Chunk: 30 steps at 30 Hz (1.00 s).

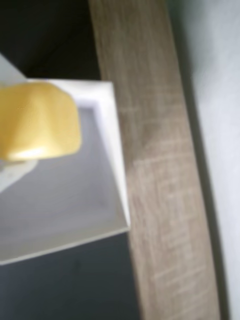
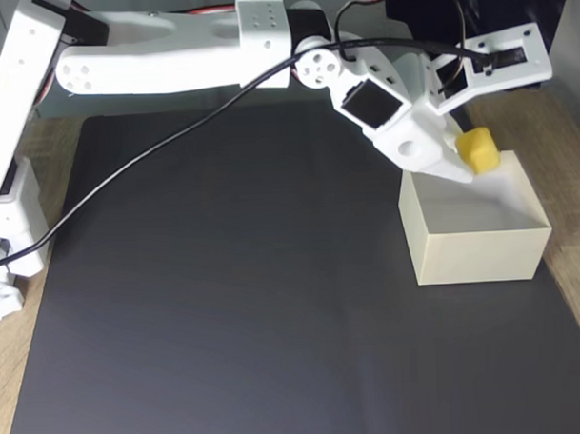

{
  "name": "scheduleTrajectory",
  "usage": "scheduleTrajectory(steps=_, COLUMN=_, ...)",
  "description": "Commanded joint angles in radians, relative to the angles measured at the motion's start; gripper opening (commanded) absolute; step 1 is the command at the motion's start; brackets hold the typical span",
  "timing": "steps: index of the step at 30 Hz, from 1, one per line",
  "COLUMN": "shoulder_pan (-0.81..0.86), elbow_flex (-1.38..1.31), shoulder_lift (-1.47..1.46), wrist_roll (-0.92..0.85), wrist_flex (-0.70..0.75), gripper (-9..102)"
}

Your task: Grasp a cube block and put it in the white box.

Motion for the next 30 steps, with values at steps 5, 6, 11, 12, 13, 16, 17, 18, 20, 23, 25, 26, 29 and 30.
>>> scheduleTrajectory(steps=5, shoulder_pan=-0.006, elbow_flex=-0.051, shoulder_lift=0.017, wrist_roll=-0.002, wrist_flex=-0.023, gripper=3)
scheduleTrajectory(steps=6, shoulder_pan=-0.002, elbow_flex=-0.051, shoulder_lift=0.017, wrist_roll=-0.002, wrist_flex=-0.026, gripper=5)
scheduleTrajectory(steps=11, shoulder_pan=0.017, elbow_flex=-0.051, shoulder_lift=0.021, wrist_roll=0.000, wrist_flex=-0.034, gripper=16)
scheduleTrajectory(steps=12, shoulder_pan=0.021, elbow_flex=-0.051, shoulder_lift=0.023, wrist_roll=0.002, wrist_flex=-0.034, gripper=17)
scheduleTrajectory(steps=13, shoulder_pan=0.025, elbow_flex=-0.051, shoulder_lift=0.025, wrist_roll=0.000, wrist_flex=-0.034, gripper=18)
scheduleTrajectory(steps=16, shoulder_pan=0.037, elbow_flex=-0.051, shoulder_lift=0.029, wrist_roll=-0.003, wrist_flex=-0.034, gripper=19)
scheduleTrajectory(steps=17, shoulder_pan=0.040, elbow_flex=-0.051, shoulder_lift=0.032, wrist_roll=-0.003, wrist_flex=-0.032, gripper=19)
scheduleTrajectory(steps=18, shoulder_pan=0.043, elbow_flex=-0.051, shoulder_lift=0.034, wrist_roll=-0.002, wrist_flex=-0.029, gripper=20)
scheduleTrajectory(steps=20, shoulder_pan=0.048, elbow_flex=-0.051, shoulder_lift=0.037, wrist_roll=-0.002, wrist_flex=-0.026, gripper=20)
scheduleTrajectory(steps=23, shoulder_pan=0.051, elbow_flex=-0.051, shoulder_lift=0.048, wrist_roll=0.000, wrist_flex=-0.014, gripper=19)
scheduleTrajectory(steps=25, shoulder_pan=0.049, elbow_flex=-0.041, shoulder_lift=0.067, wrist_roll=0.000, wrist_flex=0.005, gripper=16)
scheduleTrajectory(steps=26, shoulder_pan=0.046, elbow_flex=-0.040, shoulder_lift=0.078, wrist_roll=0.000, wrist_flex=0.025, gripper=13)
scheduleTrajectory(steps=29, shoulder_pan=0.032, elbow_flex=0.009, shoulder_lift=0.140, wrist_roll=-0.003, wrist_flex=0.055, gripper=6)
scheduleTrajectory(steps=30, shoulder_pan=0.026, elbow_flex=0.031, shoulder_lift=0.166, wrist_roll=-0.003, wrist_flex=0.063, gripper=4)
